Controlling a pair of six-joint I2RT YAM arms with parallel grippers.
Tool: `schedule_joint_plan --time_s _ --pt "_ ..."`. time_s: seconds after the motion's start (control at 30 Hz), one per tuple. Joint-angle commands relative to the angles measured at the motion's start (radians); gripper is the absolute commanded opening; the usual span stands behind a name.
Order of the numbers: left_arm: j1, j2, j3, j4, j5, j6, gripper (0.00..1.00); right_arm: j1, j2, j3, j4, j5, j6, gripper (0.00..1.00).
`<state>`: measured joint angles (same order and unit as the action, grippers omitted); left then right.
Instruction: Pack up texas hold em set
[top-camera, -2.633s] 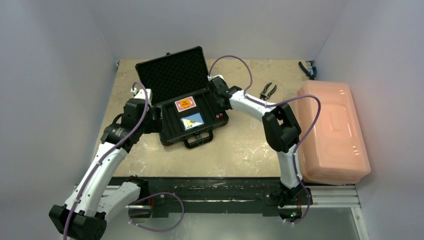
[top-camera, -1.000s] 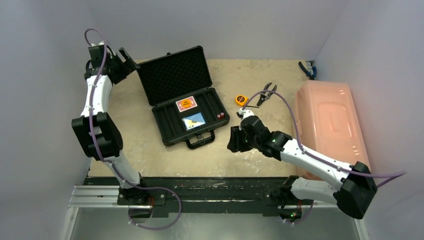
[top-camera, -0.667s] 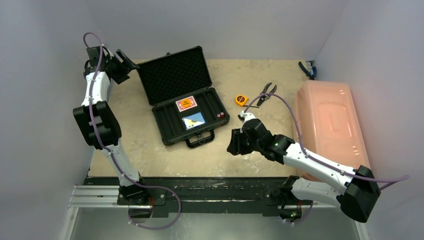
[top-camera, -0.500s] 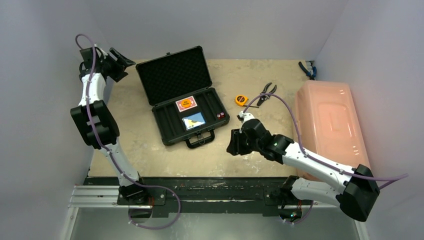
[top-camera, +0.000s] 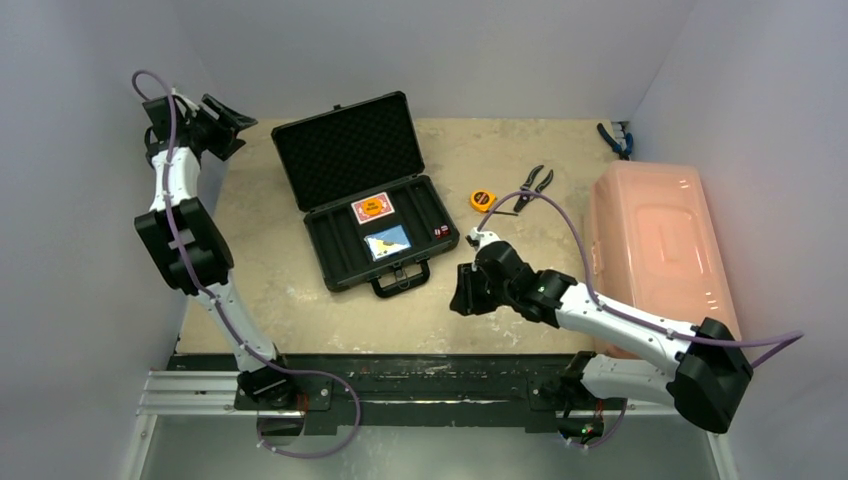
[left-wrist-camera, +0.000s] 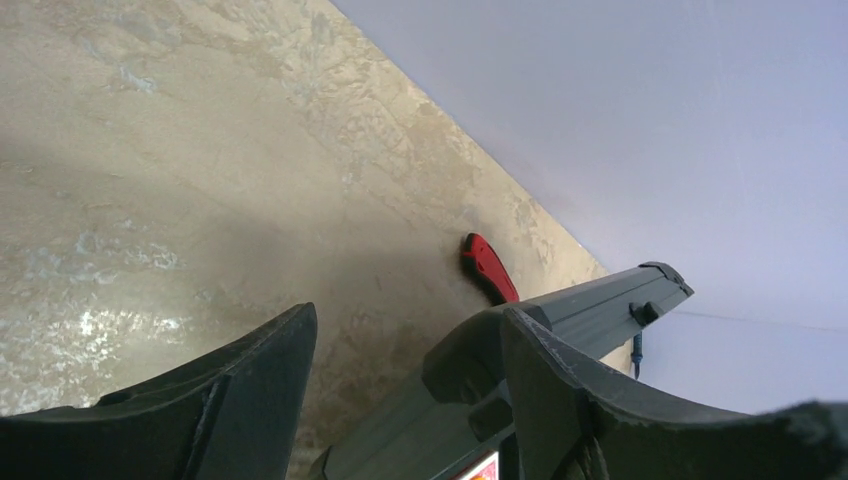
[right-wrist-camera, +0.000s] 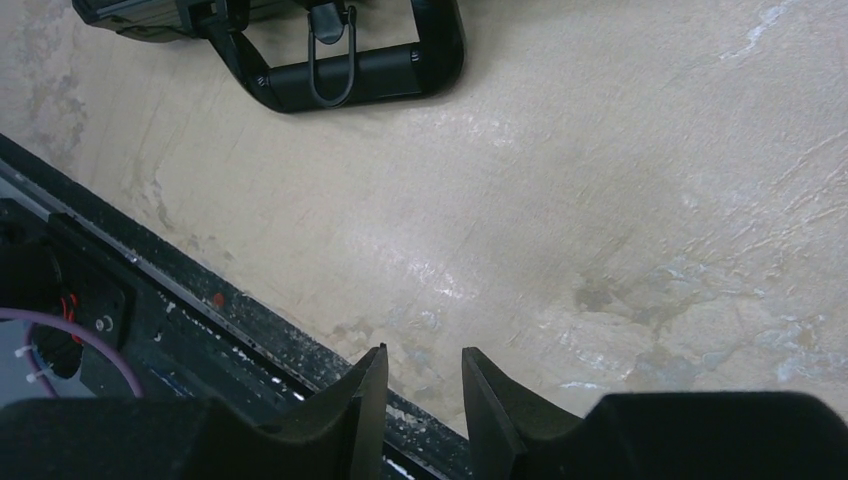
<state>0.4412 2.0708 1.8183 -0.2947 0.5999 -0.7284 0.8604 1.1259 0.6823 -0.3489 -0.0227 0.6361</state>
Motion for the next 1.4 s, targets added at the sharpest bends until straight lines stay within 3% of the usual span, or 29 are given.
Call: schedule_joint_plan --time_s 0.0,0.27,0.4,0.63,0.93,1.37 --pt "-0.006 0.093 0.091 -0.079 -0.015 0.05 0.67 0.02 0.001 -0.005 0.039 -0.018 0.004 0.36" --pt "-0.068 0.17 0.186 -0.171 0.014 0.123 0.66 0.051 0.027 -0.001 0.062 -0.013 0.031 0.33" --pt "-0.103 0.172 0.18 -0.197 -0.005 0.191 0.66 0.058 0.029 -0.006 0.061 -0.005 0.036 0.31" --pt "-0.11 0.177 0.143 -0.145 0.097 0.207 0.65 0.066 0.023 -0.031 0.073 -0.003 0.039 0.31" --pt "-0.117 0.12 0.036 0.092 0.295 0.14 0.65 0.066 0.048 0.008 0.082 0.016 0.018 0.32" --pt "-0.126 0.095 -0.063 0.424 0.52 -0.003 0.54 0.068 0.1 0.044 0.106 0.011 0.008 0.31"
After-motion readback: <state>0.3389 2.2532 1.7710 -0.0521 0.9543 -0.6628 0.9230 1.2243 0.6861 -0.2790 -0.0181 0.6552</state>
